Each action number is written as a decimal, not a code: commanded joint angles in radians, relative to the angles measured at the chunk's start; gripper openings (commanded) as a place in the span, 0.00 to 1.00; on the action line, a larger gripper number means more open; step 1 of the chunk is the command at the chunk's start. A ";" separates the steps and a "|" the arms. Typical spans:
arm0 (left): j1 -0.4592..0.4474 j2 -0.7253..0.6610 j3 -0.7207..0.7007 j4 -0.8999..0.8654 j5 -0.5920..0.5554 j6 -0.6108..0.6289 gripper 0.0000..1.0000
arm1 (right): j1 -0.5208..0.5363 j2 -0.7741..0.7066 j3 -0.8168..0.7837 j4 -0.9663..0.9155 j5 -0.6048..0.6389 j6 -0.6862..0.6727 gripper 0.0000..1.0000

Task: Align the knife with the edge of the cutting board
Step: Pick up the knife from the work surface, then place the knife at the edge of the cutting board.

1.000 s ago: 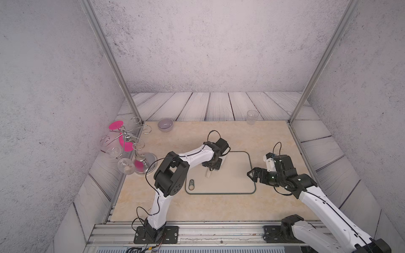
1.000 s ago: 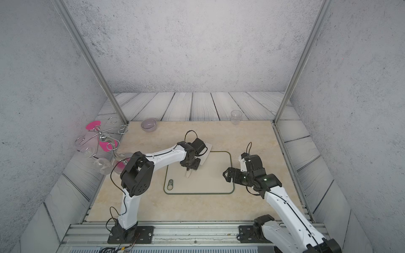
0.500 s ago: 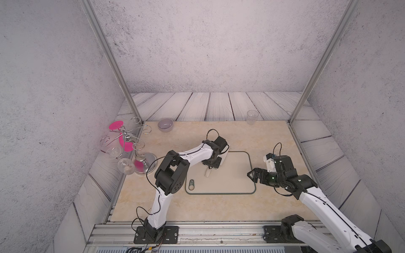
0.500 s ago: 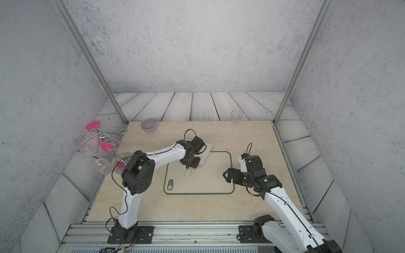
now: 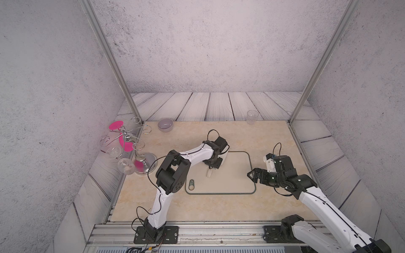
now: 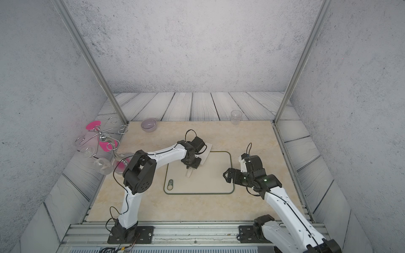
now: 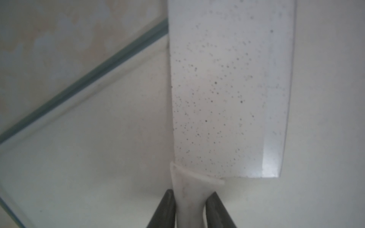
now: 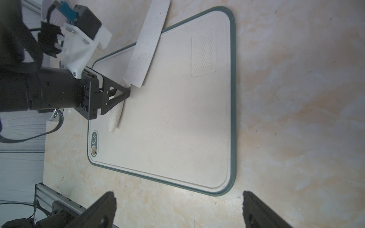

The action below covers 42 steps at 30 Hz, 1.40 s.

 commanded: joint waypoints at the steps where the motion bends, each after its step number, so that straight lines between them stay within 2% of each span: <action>1: -0.001 0.037 0.000 -0.022 -0.002 0.009 0.18 | 0.004 0.004 0.008 -0.019 0.015 -0.016 0.99; 3: -0.001 0.032 0.002 -0.024 -0.010 0.002 0.09 | 0.005 0.004 0.008 -0.019 0.016 -0.016 0.99; 17: -0.044 -0.158 -0.116 0.033 -0.129 -0.158 0.01 | 0.006 0.003 -0.002 -0.032 0.064 0.009 0.99; 29: -0.209 -0.227 -0.185 0.053 -0.196 -0.407 0.01 | 0.005 -0.106 -0.038 -0.128 0.203 0.089 0.99; 34: -0.303 -0.211 -0.156 0.041 -0.228 -0.527 0.02 | 0.005 -0.154 -0.043 -0.197 0.263 0.111 0.99; 42: -0.406 -0.135 -0.064 0.001 -0.258 -0.678 0.02 | 0.007 -0.208 -0.049 -0.212 0.257 0.112 0.99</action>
